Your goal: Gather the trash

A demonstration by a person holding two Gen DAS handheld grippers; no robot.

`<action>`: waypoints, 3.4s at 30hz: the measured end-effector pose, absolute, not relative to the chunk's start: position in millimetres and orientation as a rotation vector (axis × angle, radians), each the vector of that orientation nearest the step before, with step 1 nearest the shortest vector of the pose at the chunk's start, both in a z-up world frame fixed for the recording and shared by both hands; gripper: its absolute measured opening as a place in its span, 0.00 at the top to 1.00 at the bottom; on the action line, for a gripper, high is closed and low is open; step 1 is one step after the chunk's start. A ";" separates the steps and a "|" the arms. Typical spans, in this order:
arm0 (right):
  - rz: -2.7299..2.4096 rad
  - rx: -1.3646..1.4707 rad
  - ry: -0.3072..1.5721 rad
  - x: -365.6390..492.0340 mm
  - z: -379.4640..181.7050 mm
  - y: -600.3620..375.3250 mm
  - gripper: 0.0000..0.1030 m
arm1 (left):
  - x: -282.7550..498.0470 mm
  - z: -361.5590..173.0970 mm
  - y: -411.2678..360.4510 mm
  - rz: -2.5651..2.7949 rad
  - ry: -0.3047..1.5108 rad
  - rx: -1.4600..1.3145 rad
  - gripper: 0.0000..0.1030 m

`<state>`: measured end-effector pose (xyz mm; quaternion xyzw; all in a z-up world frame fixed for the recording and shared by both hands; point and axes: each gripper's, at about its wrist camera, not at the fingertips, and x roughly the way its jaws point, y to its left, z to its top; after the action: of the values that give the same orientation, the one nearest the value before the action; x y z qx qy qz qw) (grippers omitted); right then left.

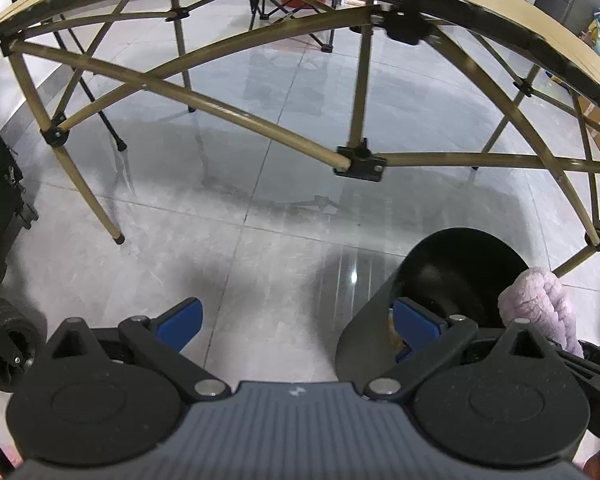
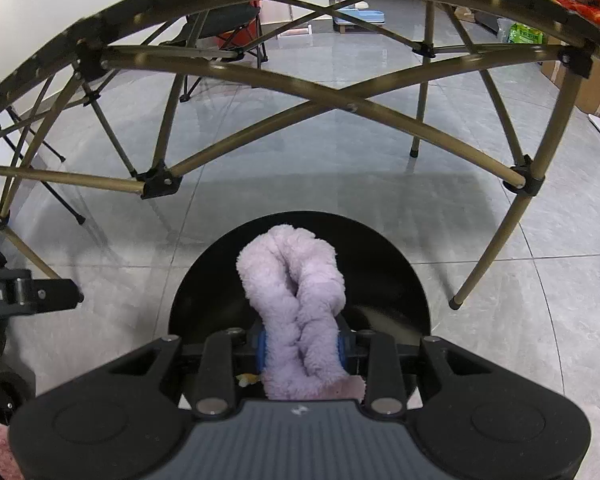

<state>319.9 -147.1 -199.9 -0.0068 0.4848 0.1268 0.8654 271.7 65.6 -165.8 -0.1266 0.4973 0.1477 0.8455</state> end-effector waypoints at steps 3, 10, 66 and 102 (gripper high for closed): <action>0.265 -0.023 1.026 320.6 -201.3 -142.4 0.70 | 268.9 -167.6 72.8 0.320 1.055 -0.273 0.00; 0.240 -0.044 1.044 323.2 -206.2 -138.5 0.38 | 265.9 -169.7 79.0 0.327 1.064 -0.277 0.00; 0.247 -0.049 0.932 295.9 -169.8 -157.2 0.00 | 233.2 -132.8 56.0 0.251 0.895 -0.209 0.00; 0.367 0.146 0.407 287.6 -9.8 -194.0 0.00 | 211.4 11.4 57.8 0.209 0.516 -0.248 0.00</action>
<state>287.6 -194.0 -9.8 0.0719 0.2006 0.1810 0.9601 211.4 57.8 11.4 -0.1219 0.2540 0.1031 0.9539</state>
